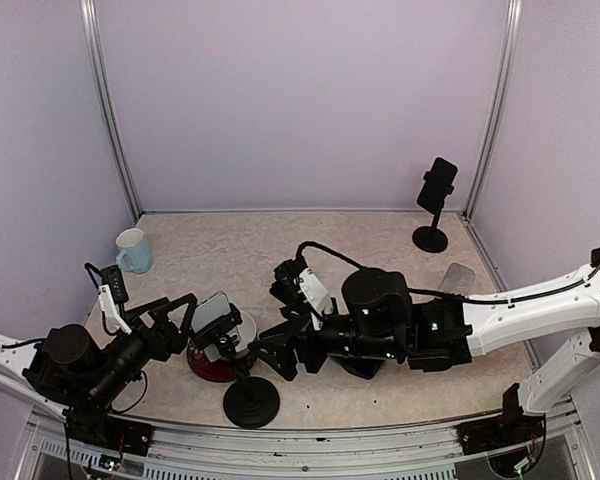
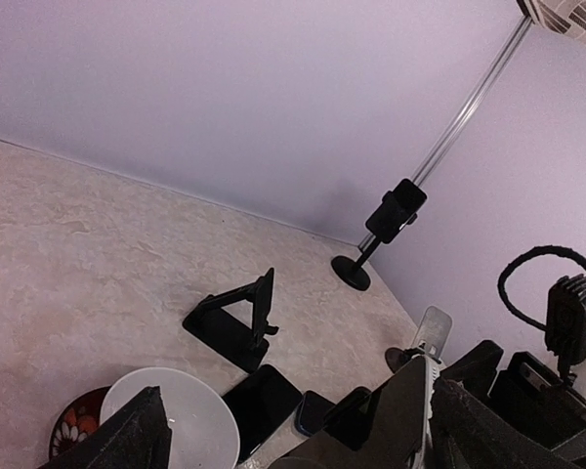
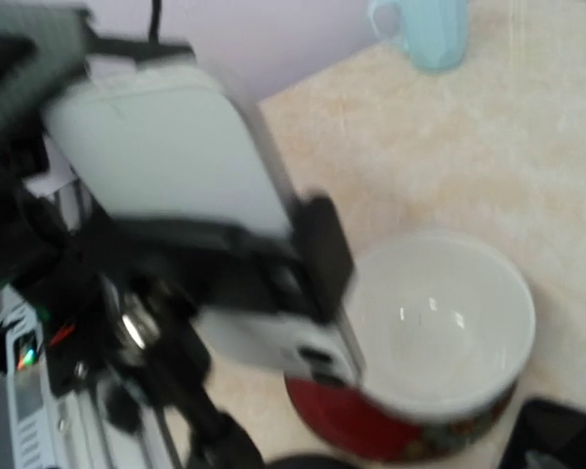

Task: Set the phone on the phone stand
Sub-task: Pick up the phone stand with the phone from the corner of the board.

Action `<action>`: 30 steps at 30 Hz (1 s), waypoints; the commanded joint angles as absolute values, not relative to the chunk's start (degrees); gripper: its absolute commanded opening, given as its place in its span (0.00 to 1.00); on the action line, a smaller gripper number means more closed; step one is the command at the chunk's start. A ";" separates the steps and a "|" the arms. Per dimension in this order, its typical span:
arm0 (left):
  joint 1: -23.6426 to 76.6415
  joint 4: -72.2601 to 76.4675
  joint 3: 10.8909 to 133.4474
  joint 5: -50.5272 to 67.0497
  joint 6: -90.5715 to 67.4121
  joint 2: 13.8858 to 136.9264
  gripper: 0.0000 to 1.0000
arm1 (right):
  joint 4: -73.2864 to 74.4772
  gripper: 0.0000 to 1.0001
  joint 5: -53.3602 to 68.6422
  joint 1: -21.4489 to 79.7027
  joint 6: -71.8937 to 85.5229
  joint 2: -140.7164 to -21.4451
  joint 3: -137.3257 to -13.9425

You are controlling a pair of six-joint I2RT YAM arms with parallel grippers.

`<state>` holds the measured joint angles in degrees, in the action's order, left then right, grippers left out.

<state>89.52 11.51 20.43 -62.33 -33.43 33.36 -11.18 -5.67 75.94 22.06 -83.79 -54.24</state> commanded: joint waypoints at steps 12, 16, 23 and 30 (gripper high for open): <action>90.62 23.80 11.75 -51.47 -19.79 23.40 0.96 | -6.90 1.00 -14.34 79.84 17.81 -94.75 -68.84; 90.70 24.59 11.55 -48.57 -19.69 23.99 0.99 | -5.37 1.00 -14.67 80.40 17.84 -95.52 -69.72; 90.70 30.26 9.68 -42.85 -18.10 24.88 0.99 | -2.63 1.00 -16.06 80.97 19.15 -96.81 -69.17; 90.70 33.12 10.75 -38.65 -16.18 28.36 0.99 | -0.54 1.00 -17.58 81.04 20.58 -95.63 -67.85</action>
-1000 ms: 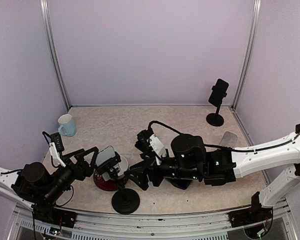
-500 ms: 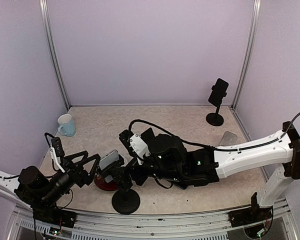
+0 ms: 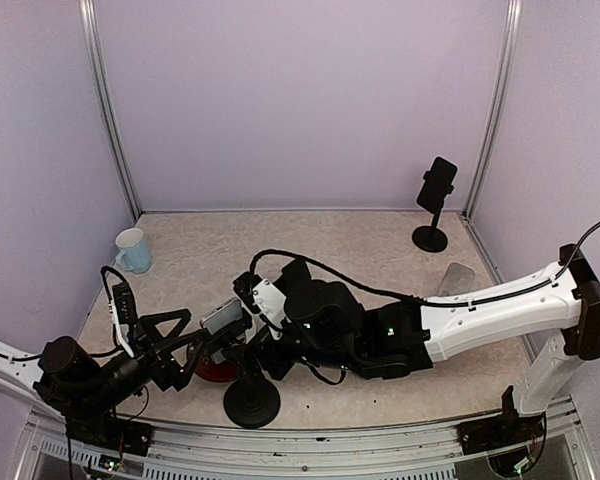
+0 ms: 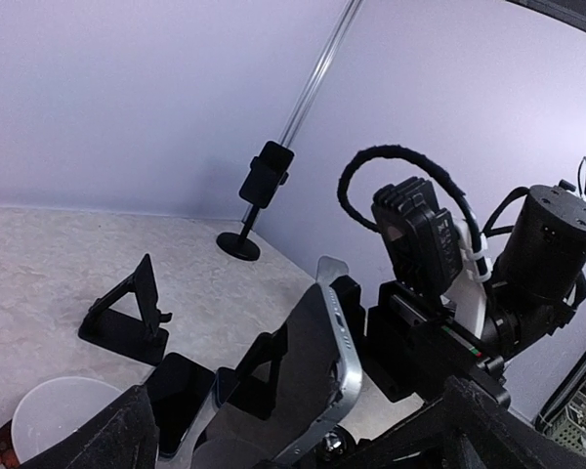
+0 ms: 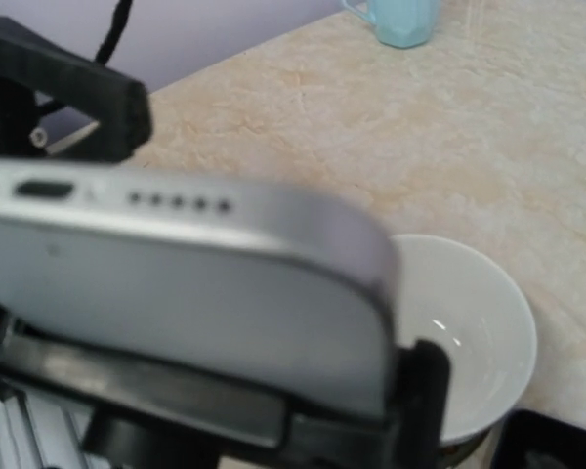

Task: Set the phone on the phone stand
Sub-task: Pick up the phone stand with the phone from the corner of the board.

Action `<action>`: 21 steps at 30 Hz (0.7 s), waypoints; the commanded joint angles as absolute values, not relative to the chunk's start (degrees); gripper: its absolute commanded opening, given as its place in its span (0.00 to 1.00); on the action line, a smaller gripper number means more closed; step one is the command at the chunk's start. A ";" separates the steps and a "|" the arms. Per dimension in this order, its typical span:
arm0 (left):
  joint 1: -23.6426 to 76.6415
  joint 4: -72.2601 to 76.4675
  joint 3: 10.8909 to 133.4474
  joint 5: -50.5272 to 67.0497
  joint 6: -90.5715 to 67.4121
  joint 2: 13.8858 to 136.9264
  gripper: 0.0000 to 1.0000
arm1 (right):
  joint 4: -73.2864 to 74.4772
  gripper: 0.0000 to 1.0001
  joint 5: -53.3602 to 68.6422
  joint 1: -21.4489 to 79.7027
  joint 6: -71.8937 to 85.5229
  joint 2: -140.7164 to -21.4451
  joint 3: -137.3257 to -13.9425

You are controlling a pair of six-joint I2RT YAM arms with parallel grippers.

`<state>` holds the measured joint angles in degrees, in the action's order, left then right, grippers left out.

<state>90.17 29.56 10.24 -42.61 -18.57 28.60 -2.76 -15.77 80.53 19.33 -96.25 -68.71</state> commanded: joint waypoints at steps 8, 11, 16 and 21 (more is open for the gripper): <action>90.70 37.37 11.77 -35.38 -14.09 33.39 0.99 | 1.15 1.00 -20.56 81.04 20.79 -91.86 -64.25; 90.70 38.31 12.10 -35.32 -13.21 34.31 0.99 | 1.54 1.00 -21.46 80.99 19.55 -89.71 -62.70; 90.55 38.66 12.62 -35.57 -11.38 33.87 0.99 | 0.93 1.00 -19.55 80.47 17.68 -86.77 -60.73; 90.08 36.86 14.06 -36.20 -8.42 31.95 0.99 | -5.20 0.97 -9.38 80.38 16.20 -87.46 -59.22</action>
